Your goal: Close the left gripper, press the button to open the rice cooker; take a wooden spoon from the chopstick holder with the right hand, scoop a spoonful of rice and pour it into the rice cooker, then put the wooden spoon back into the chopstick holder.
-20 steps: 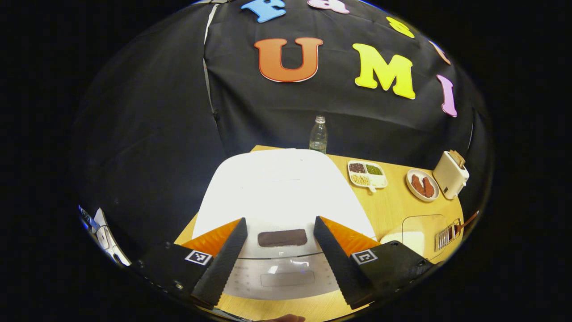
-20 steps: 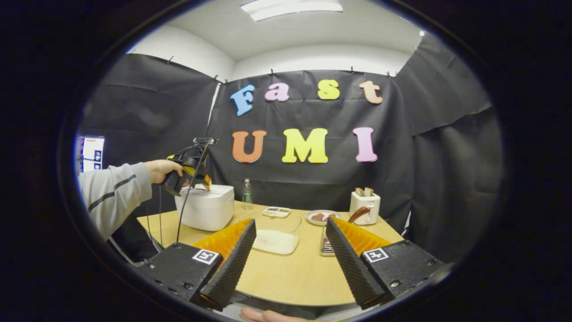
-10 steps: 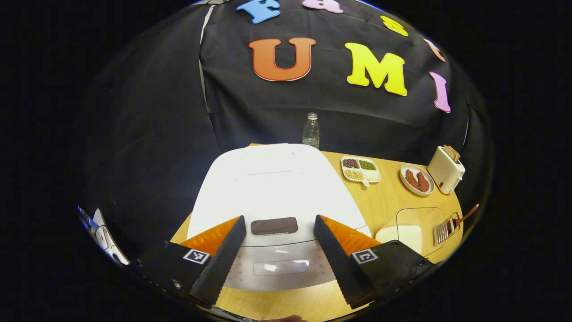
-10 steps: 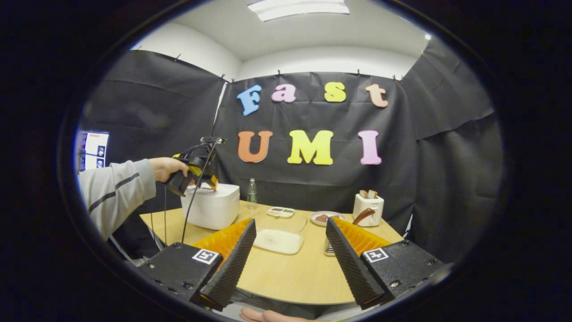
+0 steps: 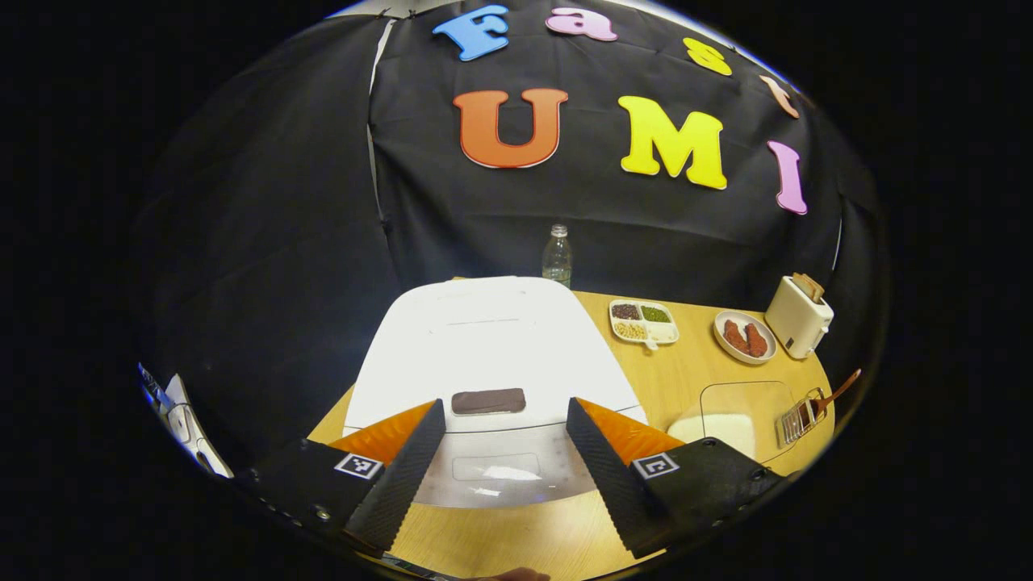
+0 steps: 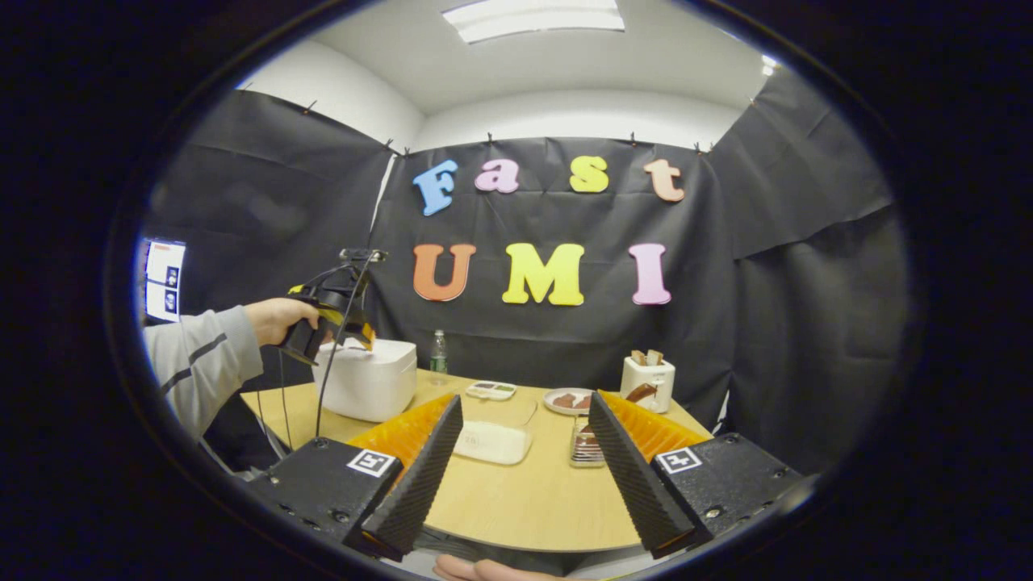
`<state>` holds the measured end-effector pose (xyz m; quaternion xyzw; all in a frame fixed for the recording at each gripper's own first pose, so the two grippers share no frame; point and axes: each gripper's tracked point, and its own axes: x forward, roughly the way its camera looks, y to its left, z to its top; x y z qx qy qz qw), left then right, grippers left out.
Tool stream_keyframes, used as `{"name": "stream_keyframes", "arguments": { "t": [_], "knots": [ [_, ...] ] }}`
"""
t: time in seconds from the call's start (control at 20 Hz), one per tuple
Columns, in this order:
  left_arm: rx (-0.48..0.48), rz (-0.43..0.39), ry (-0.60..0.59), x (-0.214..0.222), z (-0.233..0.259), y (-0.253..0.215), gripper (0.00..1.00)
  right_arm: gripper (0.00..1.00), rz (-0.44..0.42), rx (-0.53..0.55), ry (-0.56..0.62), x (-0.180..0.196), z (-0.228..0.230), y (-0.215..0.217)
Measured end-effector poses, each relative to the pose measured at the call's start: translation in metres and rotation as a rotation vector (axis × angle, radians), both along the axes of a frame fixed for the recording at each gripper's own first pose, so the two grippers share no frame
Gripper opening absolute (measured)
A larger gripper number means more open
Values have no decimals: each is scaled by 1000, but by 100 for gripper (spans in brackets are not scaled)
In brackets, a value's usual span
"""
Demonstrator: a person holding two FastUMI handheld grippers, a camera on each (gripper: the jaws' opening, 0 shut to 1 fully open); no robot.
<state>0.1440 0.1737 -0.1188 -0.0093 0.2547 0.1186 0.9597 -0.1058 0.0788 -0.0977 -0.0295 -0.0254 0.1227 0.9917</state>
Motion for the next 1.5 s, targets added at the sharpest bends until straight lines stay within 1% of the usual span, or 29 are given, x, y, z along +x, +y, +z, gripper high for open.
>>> {"name": "stream_keyframes", "arguments": {
  "t": [0.1,0.2,0.35,0.4,0.45,0.5,0.55,0.6,0.8,0.95,1.0,1.05,1.1,1.15,1.2,1.25,1.3,1.35,1.4,1.45,1.5],
  "knots": [
    [21,-3,-39,-9,14,-2,97,94,-19,5,-7,2,6,-7],
    [22,-8,-83,-23,30,-12,96,94,-38,12,-14,3,12,-14],
    [25,-13,-186,-46,58,-22,96,94,-70,24,-28,6,26,-26],
    [30,-24,-216,-56,63,-30,96,100,-84,27,-38,8,33,-31],
    [46,-28,-240,-68,66,-35,96,100,-99,31,-48,10,39,-37],
    [65,-36,-262,-80,70,-41,96,94,-116,36,-56,11,46,-42],
    [78,-42,-287,-93,75,-45,96,94,-126,38,-61,12,52,-44],
    [89,-43,-313,-105,79,-50,96,100,-126,36,-63,13,57,-44],
    [81,-52,-394,-155,87,-77,96,100,-87,24,-77,21,89,-30],
    [96,-37,-461,-190,88,-93,96,100,-57,52,-68,28,110,-19],
    [97,-29,-482,-201,86,-99,96,95,-60,79,-67,29,114,-19],
    [98,-12,-503,-211,84,-103,96,100,-70,107,-67,27,114,-22],
    [88,-4,-524,-218,84,-109,96,94,-75,119,-67,24,108,-23],
    [61,-11,-547,-224,83,-121,96,100,-76,111,-64,23,102,-24],
    [41,-28,-557,-229,81,-132,95,94,-86,96,-55,22,93,-28],
    [32,-64,-555,-233,78,-144,94,100,-101,83,-45,22,84,-35],
    [38,-86,-549,-236,77,-151,94,100,-117,71,-35,21,79,-43],
    [57,-87,-556,-242,81,-150,94,100,-140,69,-23,21,73,-52],
    [75,-92,-574,-244,87,-150,94,94,-153,75,-19,21,71,-57],
    [88,-110,-582,-242,90,-156,94,94,-158,78,-13,20,70,-59],
    [95,-131,-586,-244,91,-162,94,100,-160,78,-9,20,68,-60]
  ]
}}
